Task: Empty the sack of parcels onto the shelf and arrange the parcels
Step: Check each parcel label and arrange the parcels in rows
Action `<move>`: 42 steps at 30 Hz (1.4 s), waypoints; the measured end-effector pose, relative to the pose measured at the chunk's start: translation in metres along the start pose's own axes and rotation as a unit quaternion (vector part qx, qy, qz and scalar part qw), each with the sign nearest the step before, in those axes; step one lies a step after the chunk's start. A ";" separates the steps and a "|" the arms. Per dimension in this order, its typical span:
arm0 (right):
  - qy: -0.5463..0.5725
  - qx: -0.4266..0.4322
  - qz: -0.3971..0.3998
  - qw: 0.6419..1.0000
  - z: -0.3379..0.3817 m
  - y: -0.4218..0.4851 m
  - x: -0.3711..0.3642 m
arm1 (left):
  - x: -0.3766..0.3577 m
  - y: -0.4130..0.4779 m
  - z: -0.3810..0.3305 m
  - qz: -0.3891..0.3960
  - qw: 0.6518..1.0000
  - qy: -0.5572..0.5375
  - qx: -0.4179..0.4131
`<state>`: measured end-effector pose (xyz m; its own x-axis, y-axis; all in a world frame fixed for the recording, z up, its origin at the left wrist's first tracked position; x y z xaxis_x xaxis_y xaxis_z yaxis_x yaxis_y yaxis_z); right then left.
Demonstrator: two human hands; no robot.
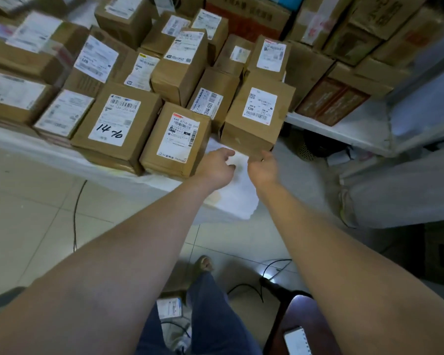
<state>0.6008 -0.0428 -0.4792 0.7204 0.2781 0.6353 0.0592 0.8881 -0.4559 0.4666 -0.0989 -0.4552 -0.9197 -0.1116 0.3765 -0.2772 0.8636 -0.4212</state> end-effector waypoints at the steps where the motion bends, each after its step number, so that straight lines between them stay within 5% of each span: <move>1: 0.004 -0.009 -0.009 1.000 -0.003 -0.001 0.000 | 0.000 -0.004 0.006 -0.002 1.000 0.000 0.012; 18: -0.106 0.012 -0.116 0.988 -0.022 -0.069 -0.102 | 0.058 -0.047 0.162 -0.034 0.983 -0.110 0.140; 25: -0.196 0.086 0.029 0.976 -0.037 -0.107 -0.197 | 0.083 -0.048 0.246 0.008 0.983 -0.038 0.182; 33: -0.263 -0.077 0.175 0.946 -0.152 -0.091 -0.336 | 0.072 -0.041 0.373 0.039 0.971 0.003 0.235; 42: -0.261 -0.208 0.211 0.919 -0.324 -0.041 -0.460 | -0.008 -0.036 0.567 0.024 0.933 -0.059 0.355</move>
<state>0.4907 -0.3259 -0.9544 0.3170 0.7991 0.5108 0.1878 0.4750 -0.8597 0.3258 -0.4080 -0.9109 -0.9480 -0.1710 0.2684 -0.3117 0.3293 -0.8913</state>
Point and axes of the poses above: each hand's wrist, its own y-axis towards the middle knuckle, its own x-axis out of the back of the hand, z = x × y, the point moved 7 cm from there along y, towards the middle knuckle, and after that the axes turned 10 degrees about -y, right-handed, at the moved point
